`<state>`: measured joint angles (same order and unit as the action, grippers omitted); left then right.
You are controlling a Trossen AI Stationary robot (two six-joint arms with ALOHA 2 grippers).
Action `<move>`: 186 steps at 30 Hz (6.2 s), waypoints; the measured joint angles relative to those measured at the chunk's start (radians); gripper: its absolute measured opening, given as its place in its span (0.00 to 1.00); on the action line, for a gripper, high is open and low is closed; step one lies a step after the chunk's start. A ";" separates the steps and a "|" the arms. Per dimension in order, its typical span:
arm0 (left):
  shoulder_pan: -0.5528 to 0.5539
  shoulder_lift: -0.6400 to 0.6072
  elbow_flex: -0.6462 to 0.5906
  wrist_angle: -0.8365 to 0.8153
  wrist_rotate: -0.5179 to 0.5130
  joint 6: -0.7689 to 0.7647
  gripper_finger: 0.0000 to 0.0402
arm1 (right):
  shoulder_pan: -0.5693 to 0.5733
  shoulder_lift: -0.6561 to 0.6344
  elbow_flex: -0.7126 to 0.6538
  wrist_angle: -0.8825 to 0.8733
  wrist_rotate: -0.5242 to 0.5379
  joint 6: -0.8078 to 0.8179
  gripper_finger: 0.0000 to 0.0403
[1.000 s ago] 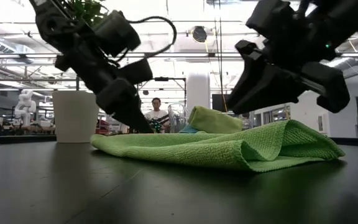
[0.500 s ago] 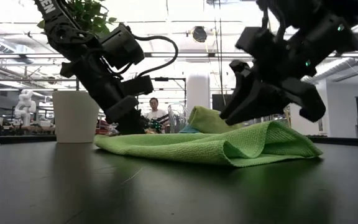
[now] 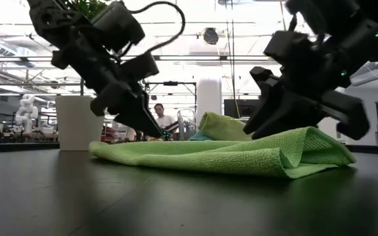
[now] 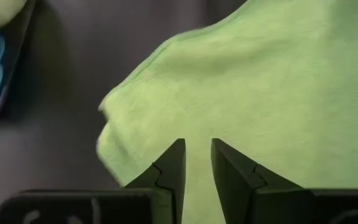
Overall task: Fold microfiber towels
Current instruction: Fold the green microfiber cloth
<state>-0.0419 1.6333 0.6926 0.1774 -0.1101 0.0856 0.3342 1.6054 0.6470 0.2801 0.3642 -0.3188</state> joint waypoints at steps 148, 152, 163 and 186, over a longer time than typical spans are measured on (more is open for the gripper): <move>-0.314 0.057 0.002 0.382 0.048 -0.276 0.20 | 0.118 0.127 0.202 -0.423 0.133 0.379 0.19; -0.327 0.118 0.003 0.434 -0.007 -0.297 0.20 | 0.116 0.084 0.190 -0.428 0.129 0.374 0.19; -0.288 0.288 0.007 0.529 -0.025 -0.412 0.20 | 0.106 -0.078 0.106 -0.419 0.101 0.410 0.19; -0.282 0.289 0.015 0.338 -0.052 -0.552 0.20 | 0.101 -0.006 -0.091 0.076 -0.290 0.587 0.19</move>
<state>-0.3237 1.9224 0.7074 0.5155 -0.1619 -0.4666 0.4355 1.5994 0.5564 0.3561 0.0746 0.2684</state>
